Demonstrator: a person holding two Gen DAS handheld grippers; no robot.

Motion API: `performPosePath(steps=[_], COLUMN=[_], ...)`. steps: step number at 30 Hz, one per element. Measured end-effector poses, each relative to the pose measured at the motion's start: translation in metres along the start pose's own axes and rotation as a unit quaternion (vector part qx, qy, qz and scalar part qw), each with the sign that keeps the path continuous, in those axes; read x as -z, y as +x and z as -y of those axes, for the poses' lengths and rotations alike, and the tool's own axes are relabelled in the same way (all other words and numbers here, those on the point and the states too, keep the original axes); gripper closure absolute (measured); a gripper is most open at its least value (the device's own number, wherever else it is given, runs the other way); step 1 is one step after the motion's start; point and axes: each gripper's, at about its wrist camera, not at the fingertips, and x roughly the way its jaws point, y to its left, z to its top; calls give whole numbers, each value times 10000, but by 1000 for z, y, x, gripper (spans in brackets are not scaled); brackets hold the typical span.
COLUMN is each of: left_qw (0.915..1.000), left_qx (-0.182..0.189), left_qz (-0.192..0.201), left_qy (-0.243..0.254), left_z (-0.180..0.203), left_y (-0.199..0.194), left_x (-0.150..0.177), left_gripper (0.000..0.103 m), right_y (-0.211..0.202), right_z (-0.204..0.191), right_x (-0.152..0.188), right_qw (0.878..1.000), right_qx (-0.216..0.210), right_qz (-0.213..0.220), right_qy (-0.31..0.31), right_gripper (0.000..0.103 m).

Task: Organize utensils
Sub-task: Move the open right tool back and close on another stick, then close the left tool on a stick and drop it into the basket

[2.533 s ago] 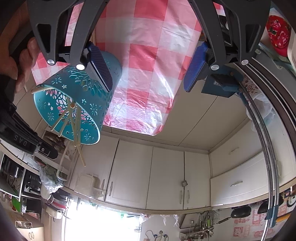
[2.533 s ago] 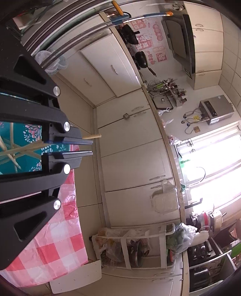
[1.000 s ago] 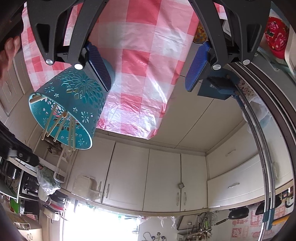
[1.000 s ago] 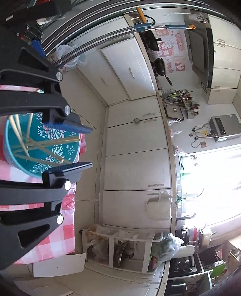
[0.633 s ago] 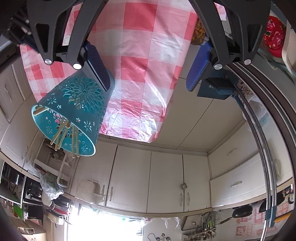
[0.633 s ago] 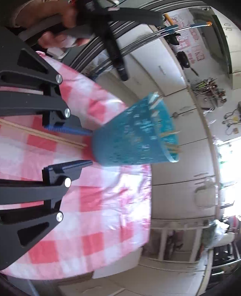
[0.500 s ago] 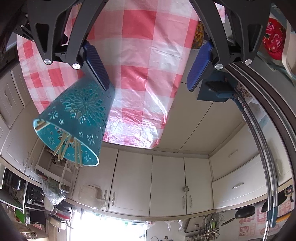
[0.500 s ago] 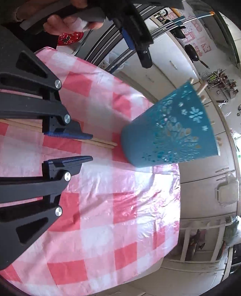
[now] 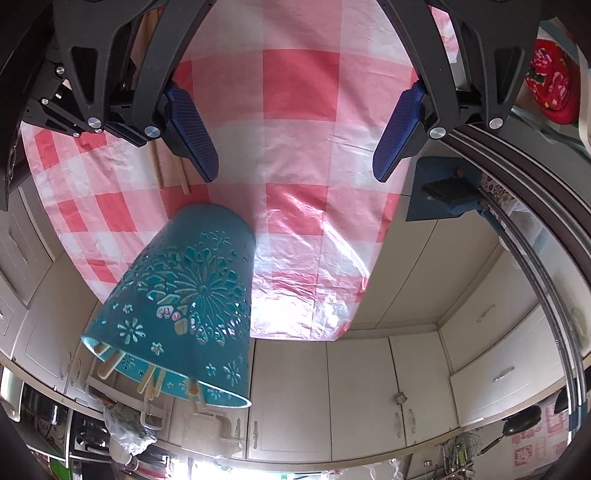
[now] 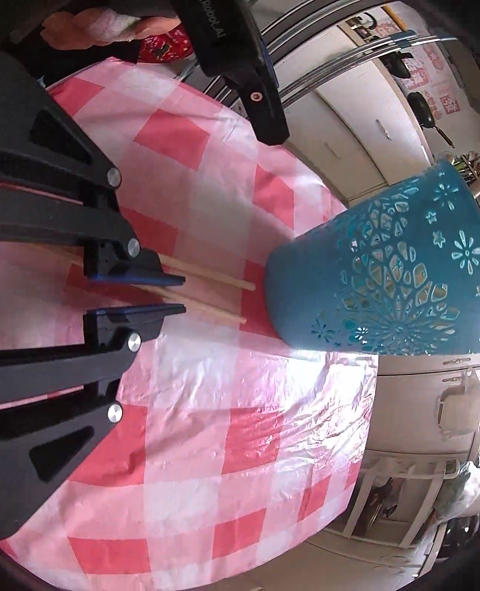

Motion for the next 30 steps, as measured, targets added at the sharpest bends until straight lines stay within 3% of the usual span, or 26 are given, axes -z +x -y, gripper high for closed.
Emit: performPosePath(steps=[4, 9, 16, 18, 22, 30], left_qw=[9991, 9959, 9920, 9924, 9913, 9846], left_qx=[259, 556, 607, 501, 626, 1177], left_qz=[-269, -596, -889, -801, -698, -700], left_qy=[182, 398, 666, 787, 926, 1089], left_z=[23, 54, 81, 85, 91, 83], left_y=[13, 31, 50, 51, 50, 30], left_x=[3, 8, 15, 16, 17, 18], left_gripper=[21, 22, 48, 55, 94, 98], right_y=[-11, -25, -25, -25, -24, -16], right_z=[15, 42, 46, 45, 47, 50], right_x=[9, 25, 26, 26, 24, 14], right_qw=[9998, 9991, 9989, 9990, 9984, 9984], right_qx=[57, -142, -194, -178, -243, -233], right_qz=[-165, -126, 33, 80, 135, 209], right_qy=[-42, 373, 432, 413, 489, 476], right_gripper=[97, 97, 97, 97, 96, 96])
